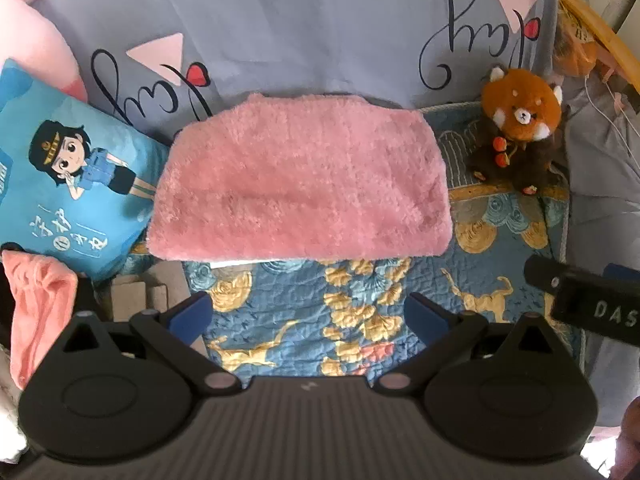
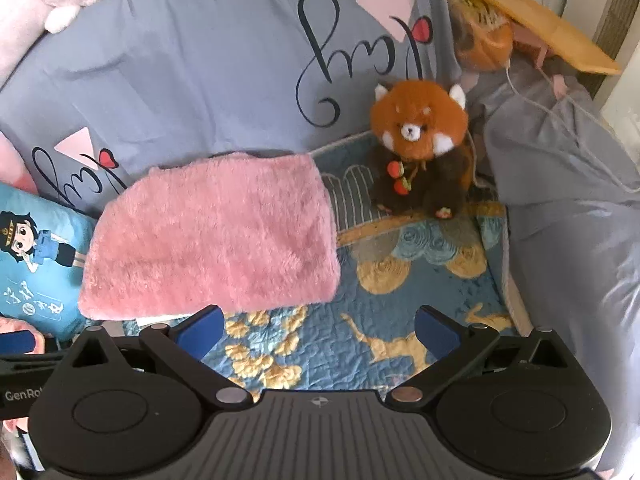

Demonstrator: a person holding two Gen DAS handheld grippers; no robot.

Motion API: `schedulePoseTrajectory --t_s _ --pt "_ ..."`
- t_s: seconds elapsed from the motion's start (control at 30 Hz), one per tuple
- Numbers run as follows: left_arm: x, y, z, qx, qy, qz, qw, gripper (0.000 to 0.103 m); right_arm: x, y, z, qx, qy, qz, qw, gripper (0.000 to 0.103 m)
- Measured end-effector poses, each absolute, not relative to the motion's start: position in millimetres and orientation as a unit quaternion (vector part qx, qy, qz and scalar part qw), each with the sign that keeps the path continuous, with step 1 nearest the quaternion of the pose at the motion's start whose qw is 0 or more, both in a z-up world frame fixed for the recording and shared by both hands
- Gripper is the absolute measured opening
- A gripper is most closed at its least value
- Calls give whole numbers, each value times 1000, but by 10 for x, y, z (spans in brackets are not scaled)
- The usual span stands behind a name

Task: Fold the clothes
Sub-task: 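Lower the folded jacket onto the quilt and open both grippers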

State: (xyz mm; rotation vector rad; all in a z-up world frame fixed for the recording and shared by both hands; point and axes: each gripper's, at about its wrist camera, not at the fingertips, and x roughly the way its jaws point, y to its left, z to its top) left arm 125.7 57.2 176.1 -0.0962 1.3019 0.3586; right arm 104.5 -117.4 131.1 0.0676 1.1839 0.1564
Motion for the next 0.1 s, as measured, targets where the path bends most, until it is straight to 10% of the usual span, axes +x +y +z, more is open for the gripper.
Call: schedulePoseTrajectory --t_s 0.1 --pt "1257 579 1767 -47 602 168 779 103 1057 -1150 1349 19 552 72 831 103"
